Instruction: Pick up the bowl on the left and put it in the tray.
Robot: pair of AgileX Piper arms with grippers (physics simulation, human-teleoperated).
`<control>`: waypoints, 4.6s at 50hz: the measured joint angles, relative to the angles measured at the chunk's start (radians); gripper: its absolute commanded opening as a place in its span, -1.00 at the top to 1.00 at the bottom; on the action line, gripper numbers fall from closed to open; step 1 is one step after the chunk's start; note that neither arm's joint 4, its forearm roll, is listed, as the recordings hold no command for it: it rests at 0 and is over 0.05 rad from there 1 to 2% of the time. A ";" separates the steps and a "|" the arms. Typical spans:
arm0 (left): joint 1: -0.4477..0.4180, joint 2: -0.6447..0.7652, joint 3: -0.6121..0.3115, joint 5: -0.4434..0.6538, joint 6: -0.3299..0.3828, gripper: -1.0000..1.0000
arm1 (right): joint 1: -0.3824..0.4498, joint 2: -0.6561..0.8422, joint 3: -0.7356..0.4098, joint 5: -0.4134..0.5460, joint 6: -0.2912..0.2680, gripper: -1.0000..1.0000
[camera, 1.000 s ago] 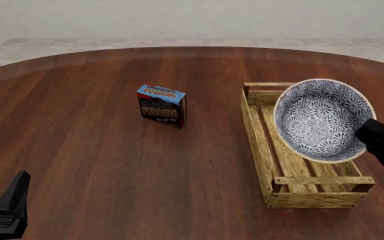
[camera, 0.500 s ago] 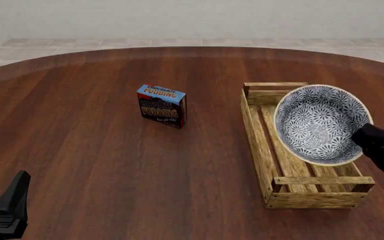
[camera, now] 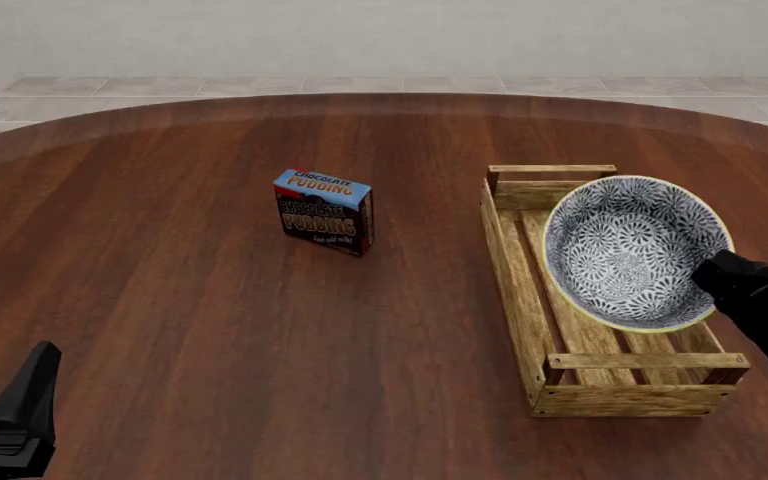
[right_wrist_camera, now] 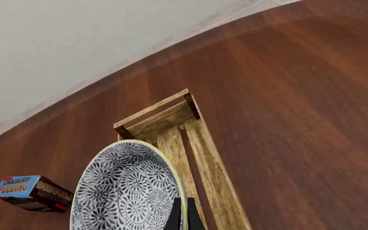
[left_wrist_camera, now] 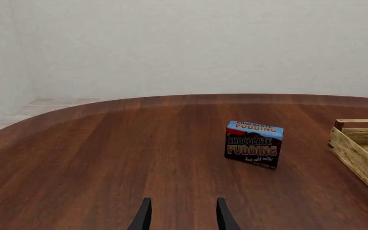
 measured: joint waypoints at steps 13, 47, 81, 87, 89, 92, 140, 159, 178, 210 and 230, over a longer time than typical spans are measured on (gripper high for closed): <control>0.000 0.000 0.000 0.000 0.000 -1.00 | 0.008 0.041 0.002 -0.027 0.007 1.00; 0.000 0.000 0.000 0.000 0.000 -1.00 | 0.023 0.116 0.004 -0.059 0.050 1.00; 0.000 0.000 0.000 0.000 0.000 -1.00 | 0.030 0.180 -0.007 -0.105 0.035 1.00; 0.000 0.000 0.000 0.000 0.000 -1.00 | 0.030 0.191 -0.011 -0.112 0.032 1.00; 0.000 0.000 0.000 0.000 0.000 -1.00 | 0.029 0.195 -0.011 -0.115 0.032 1.00; 0.000 0.000 0.000 0.000 0.000 -1.00 | 0.028 0.201 -0.012 -0.120 0.030 1.00; 0.000 0.000 0.000 0.000 0.000 -1.00 | 0.022 0.311 -0.023 -0.199 0.020 1.00; 0.000 0.000 0.000 0.000 0.000 -1.00 | 0.012 0.350 -0.023 -0.228 0.010 1.00; 0.000 0.000 0.000 0.000 0.000 -1.00 | 0.006 0.396 -0.023 -0.259 0.009 1.00; 0.000 0.000 0.000 0.000 0.000 -1.00 | 0.006 0.423 -0.040 -0.275 0.003 1.00; 0.000 0.000 0.000 0.000 0.000 -1.00 | 0.004 0.451 -0.049 -0.291 0.008 1.00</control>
